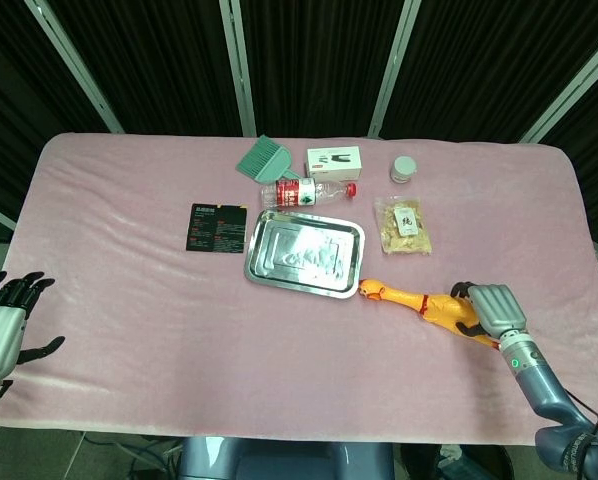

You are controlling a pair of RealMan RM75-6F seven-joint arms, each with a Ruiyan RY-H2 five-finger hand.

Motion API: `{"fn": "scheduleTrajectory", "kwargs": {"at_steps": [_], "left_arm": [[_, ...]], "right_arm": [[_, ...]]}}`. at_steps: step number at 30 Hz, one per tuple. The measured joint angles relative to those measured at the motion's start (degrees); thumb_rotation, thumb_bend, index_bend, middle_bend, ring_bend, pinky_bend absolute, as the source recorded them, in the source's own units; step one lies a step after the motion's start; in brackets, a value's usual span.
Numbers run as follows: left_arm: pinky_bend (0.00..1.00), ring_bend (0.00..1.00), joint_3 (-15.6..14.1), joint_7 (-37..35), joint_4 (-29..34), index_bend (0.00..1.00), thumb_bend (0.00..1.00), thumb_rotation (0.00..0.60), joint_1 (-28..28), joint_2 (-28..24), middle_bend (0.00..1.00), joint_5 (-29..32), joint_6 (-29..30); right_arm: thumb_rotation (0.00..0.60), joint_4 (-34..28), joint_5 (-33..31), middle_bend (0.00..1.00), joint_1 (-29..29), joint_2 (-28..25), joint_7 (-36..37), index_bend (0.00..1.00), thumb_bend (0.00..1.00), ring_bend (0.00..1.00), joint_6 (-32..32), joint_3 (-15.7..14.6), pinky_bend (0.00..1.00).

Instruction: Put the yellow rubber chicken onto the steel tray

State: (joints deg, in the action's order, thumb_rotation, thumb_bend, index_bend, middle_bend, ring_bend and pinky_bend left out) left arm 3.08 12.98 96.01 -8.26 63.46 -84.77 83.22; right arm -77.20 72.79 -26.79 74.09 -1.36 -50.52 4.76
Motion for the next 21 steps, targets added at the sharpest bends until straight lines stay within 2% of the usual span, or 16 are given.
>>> {"fn": "scheduleTrajectory", "kwargs": {"at_steps": [5, 13, 21], "left_arm": [[0.10, 0.17, -0.3, -1.0, 0.5, 0.21, 0.05, 0.600, -1.6, -0.5, 0.16, -1.4, -2.4], [0.10, 0.18, -0.7, -4.3, 2.7, 0.21, 0.06, 0.600, -6.0, -2.2, 0.18, -3.7, -8.9], [0.10, 0.19, 1.4, -5.9, 5.8, 0.21, 0.07, 0.600, -12.5, -2.7, 0.20, -4.1, -15.8]], "right_arm": [[0.600, -2.5, 3.5, 0.82, 1.0, -1.9, 4.4, 0.96, 0.30, 0.76, -3.7, 0.1, 0.74], [0.600, -9.1, 10.3, 0.83, 3.1, -7.8, 10.8, 0.97, 0.30, 0.77, -10.7, -0.5, 0.75], [0.600, -14.4, 14.7, 0.85, 3.6, -11.4, 15.4, 1.00, 0.32, 0.79, -13.8, -1.1, 0.77]]}}
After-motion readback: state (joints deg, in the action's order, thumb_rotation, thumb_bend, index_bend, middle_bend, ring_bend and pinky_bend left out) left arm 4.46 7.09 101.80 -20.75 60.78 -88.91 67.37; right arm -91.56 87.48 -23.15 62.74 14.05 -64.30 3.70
